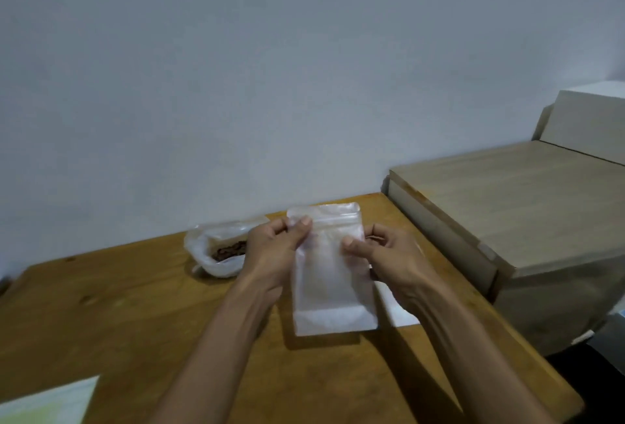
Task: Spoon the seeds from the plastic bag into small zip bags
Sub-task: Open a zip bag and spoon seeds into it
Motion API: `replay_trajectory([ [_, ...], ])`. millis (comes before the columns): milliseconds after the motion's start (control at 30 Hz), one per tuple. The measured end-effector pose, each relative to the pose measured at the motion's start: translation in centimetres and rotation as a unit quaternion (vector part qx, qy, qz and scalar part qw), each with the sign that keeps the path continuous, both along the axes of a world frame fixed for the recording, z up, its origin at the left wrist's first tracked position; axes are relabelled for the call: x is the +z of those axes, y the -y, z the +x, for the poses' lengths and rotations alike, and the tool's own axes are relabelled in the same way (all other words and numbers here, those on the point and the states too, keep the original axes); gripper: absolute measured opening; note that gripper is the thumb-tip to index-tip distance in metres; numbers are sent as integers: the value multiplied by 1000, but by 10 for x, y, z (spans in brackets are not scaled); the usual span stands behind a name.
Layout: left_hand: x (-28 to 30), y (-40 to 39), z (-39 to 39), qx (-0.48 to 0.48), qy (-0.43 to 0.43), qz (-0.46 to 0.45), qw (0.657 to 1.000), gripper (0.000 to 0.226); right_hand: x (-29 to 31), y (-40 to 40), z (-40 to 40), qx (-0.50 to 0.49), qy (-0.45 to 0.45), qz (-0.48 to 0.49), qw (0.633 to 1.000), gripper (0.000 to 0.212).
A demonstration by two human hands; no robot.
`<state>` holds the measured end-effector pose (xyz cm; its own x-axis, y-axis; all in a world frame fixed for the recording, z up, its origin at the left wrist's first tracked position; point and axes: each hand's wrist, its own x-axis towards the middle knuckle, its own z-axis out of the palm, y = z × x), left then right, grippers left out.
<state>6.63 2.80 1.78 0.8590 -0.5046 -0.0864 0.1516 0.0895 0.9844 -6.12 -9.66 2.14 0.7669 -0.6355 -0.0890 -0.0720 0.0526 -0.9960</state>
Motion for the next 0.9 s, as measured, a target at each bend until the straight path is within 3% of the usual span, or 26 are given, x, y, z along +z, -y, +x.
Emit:
replay_trajectory([
  [133,10,-78,30,-13,80,30,996,15,16,-51,49,73,9,-76,994,28],
  [267,15,-144,64,35,177,132,975,13,15,-106,103,173,-4,-106,979,6],
  [400,14,-182,81,235,347,272,866,30,1,-149,138,176,9,-77,981,8],
  [433,15,-186,82,233,342,276,867,34,-1,-159,143,184,19,-49,982,9],
  [533,16,-188,85,194,242,263,914,49,-4,-180,154,235,47,36,970,17],
  [633,12,-191,95,201,185,231,934,49,-4,-184,158,271,57,88,957,22],
  [900,11,-196,93,124,161,183,962,39,-16,-168,164,299,37,132,944,29],
])
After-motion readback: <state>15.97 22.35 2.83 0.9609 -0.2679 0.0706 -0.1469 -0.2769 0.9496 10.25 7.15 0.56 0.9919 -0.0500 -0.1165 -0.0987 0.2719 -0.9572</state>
